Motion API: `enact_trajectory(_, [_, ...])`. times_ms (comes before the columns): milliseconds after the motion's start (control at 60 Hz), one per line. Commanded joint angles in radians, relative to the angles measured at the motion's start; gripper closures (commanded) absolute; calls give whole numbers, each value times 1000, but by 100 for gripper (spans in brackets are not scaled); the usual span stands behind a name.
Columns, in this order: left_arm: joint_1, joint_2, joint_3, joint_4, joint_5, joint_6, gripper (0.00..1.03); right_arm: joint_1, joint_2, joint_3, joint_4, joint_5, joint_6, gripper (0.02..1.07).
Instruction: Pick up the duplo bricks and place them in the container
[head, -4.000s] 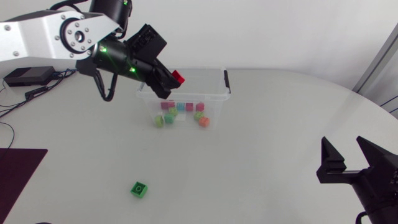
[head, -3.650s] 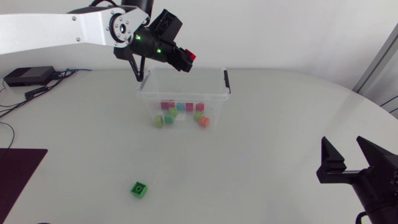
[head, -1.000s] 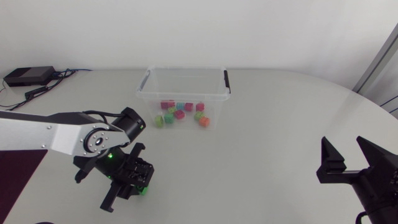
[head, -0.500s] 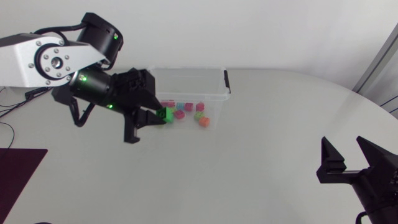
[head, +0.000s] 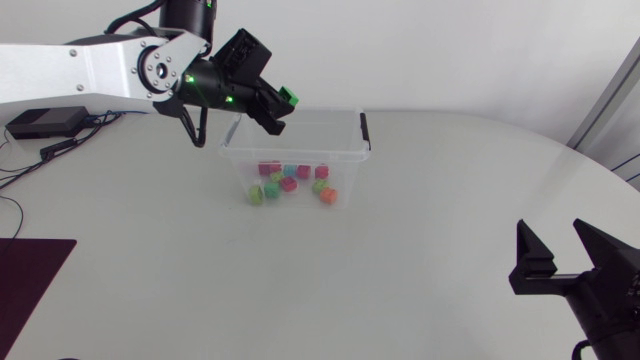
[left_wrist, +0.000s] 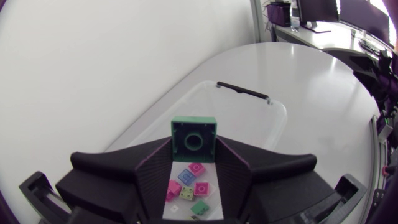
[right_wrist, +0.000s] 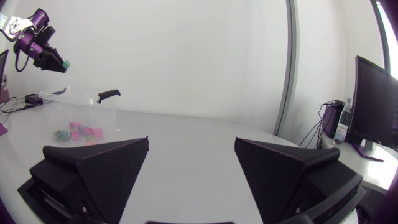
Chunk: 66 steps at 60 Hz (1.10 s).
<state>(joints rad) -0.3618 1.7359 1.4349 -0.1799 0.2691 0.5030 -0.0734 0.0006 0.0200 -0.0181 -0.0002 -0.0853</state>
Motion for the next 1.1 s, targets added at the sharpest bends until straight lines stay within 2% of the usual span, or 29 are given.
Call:
enact_trajectory(0, [6,71,58,37,-25,-83,75,4,-5,-22,14,-4,22,7])
enact_trajectory(150, [-9,175,127,83,-107,-107,73,4,-5,-22,14,-4,22,7])
enact_trajectory(267, [-22,264,193,80,-162,-113,66,4,-5,-22,14,-4,22,7])
enact_trajectory(283, [-23,277,200,77,-169,-115,55,4,-5,-22,14,-4,22,7])
enact_trajectory(300, [-25,278,202,77,-171,-115,53,4,-5,-22,14,-4,22,7])
enact_trajectory(317, [-29,281,203,76,-174,-115,37,4,-5,-22,12,-4,22,7])
enact_trajectory(333, [-29,281,205,74,-176,-115,35,4,-5,-22,12,-4,22,7])
enact_trajectory(367, [-35,283,206,71,-192,-115,17,4,-7,-22,14,-4,22,7])
enact_trajectory(417, [-35,266,208,71,-209,-127,5,4,-5,-22,14,-4,22,7])
enact_trajectory(567, [-19,194,203,54,-246,-146,5,4,-5,-22,14,-4,22,7])
enact_trajectory(683, [7,114,193,3,-252,-150,5,4,-5,-22,14,-4,24,7])
enact_trajectory(817, [50,-15,111,-4,-280,-150,5,4,-5,-22,14,-4,22,7])
enact_trajectory(967, [135,-130,24,-9,-298,-146,5,4,-5,-22,14,-4,24,7])
enact_trajectory(1083, [256,-251,-90,17,-297,-129,5,4,-5,-22,14,-4,22,7])
